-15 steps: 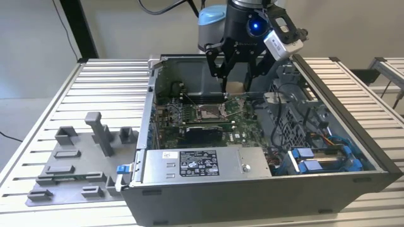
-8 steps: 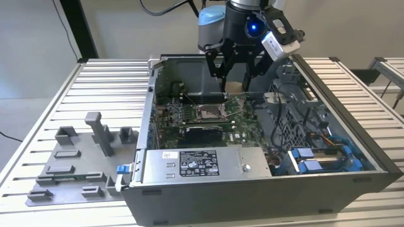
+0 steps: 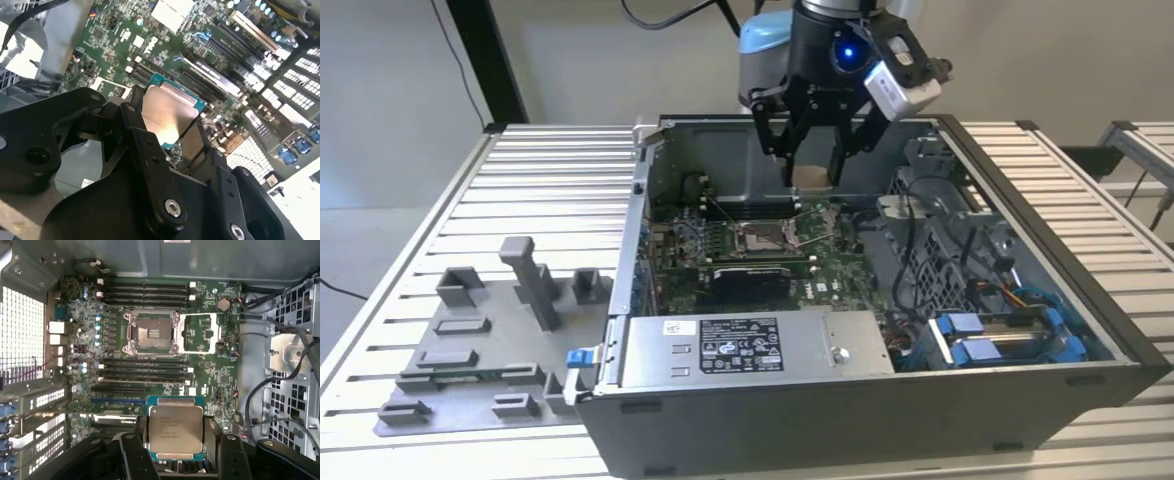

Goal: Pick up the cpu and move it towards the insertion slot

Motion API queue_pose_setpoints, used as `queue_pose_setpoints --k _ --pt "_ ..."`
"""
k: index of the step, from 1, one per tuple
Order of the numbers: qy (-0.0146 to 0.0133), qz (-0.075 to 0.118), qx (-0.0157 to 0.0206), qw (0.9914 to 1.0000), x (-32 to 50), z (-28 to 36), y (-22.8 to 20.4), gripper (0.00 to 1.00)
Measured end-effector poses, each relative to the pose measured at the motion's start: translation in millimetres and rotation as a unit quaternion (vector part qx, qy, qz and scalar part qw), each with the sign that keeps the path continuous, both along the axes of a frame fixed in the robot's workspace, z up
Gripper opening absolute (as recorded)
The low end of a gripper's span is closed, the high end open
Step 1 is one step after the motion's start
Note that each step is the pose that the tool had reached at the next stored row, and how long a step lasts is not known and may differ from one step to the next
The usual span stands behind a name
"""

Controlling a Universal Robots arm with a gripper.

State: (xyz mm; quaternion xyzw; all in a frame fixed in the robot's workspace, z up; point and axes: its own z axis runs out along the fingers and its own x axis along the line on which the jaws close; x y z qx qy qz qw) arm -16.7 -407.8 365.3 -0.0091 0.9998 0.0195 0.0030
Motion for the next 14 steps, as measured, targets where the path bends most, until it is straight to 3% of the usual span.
queue_pose_setpoints --k 6,14 --pt "0.0 0.0 0.0 1.0 -3.7 -0.2 19.5 0.0" --pt "0.0 0.0 0.0 1.0 -16.4 -0.2 43.6 0.0"
